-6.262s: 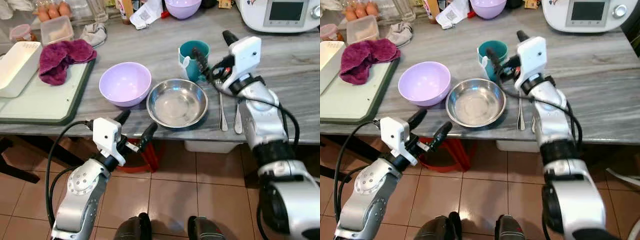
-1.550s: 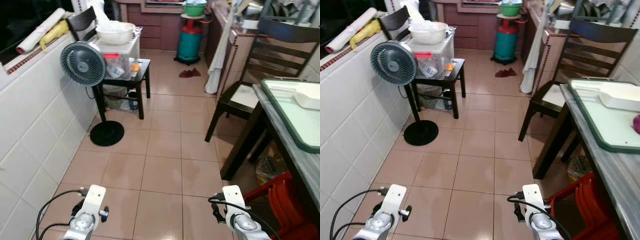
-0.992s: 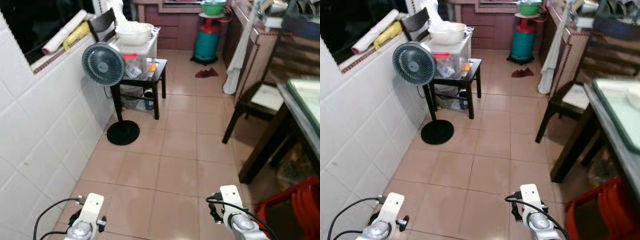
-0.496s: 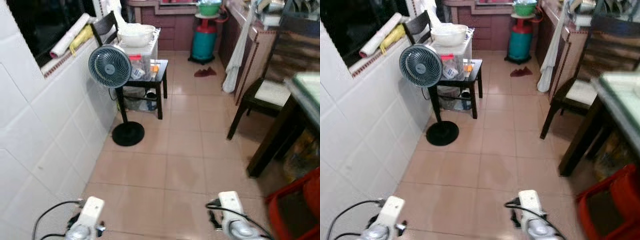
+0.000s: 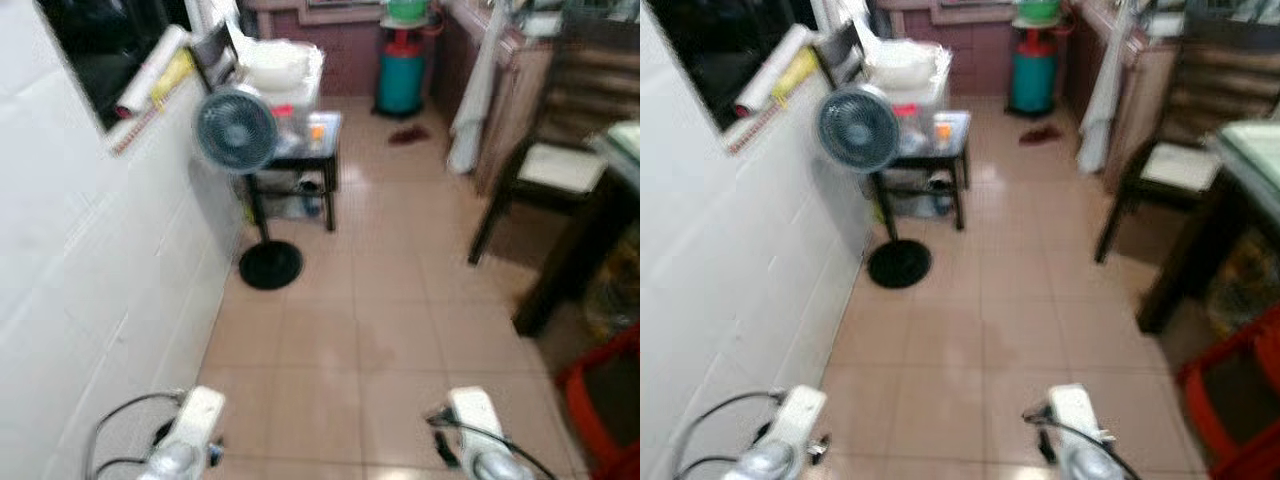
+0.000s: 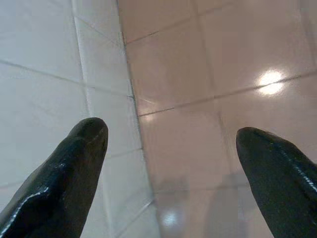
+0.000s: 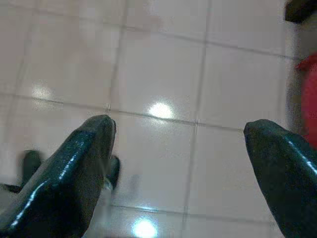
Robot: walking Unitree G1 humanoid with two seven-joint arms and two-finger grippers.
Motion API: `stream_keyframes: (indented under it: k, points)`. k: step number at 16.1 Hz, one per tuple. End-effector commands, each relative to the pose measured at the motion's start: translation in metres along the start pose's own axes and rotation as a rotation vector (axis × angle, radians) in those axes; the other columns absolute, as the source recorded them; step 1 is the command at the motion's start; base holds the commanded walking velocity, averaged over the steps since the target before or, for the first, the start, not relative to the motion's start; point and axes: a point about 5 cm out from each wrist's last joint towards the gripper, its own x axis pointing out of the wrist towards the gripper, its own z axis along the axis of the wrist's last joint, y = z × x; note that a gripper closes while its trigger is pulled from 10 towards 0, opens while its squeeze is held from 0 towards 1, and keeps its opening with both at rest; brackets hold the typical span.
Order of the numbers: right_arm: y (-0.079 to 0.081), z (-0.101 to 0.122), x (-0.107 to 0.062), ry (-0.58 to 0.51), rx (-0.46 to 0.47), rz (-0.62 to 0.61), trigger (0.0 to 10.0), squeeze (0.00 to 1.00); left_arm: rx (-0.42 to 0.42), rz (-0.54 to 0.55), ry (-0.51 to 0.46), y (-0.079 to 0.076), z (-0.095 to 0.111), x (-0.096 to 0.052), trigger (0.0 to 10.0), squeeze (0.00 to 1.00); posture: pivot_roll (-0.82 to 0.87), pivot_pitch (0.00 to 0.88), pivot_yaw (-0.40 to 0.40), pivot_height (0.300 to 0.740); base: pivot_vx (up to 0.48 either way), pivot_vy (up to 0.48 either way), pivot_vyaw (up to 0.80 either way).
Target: Setting the table
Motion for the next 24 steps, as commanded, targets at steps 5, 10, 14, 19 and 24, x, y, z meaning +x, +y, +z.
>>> stream_keyframes:
  k: [5,10,14,19,24]
  points:
    - [0.004,0.006,0.001,-0.014,-0.01,0.013,10.0,0.0,-0.019,0.008,-0.012,0.011,-0.005,-0.002,10.0,0.0,-0.13,0.042,0.045,0.74,0.0,0.0,0.0]
    - [0.006,0.004,0.001,-0.012,-0.025,0.019,10.0,0.0,-0.02,0.001,-0.004,0.011,-0.012,-0.003,10.0,0.0,-0.13,0.045,0.045,0.74,0.229,0.0,0.0]
    - [0.005,0.004,0.001,-0.01,-0.026,0.017,10.0,0.0,-0.008,-0.009,0.013,0.008,-0.026,-0.007,10.0,0.0,-0.13,0.044,0.044,0.74,0.31,0.259,0.0]
    - [0.004,0.004,0.001,-0.011,-0.036,0.017,10.0,0.0,0.004,-0.015,0.009,0.007,-0.025,-0.007,10.0,0.0,-0.13,0.044,0.044,0.74,0.306,0.281,0.0]
    - [0.004,0.003,0.001,-0.008,-0.039,0.018,10.0,0.0,0.014,-0.017,0.012,0.008,-0.025,-0.007,10.0,0.0,-0.13,0.044,0.044,0.74,0.299,0.292,0.0]
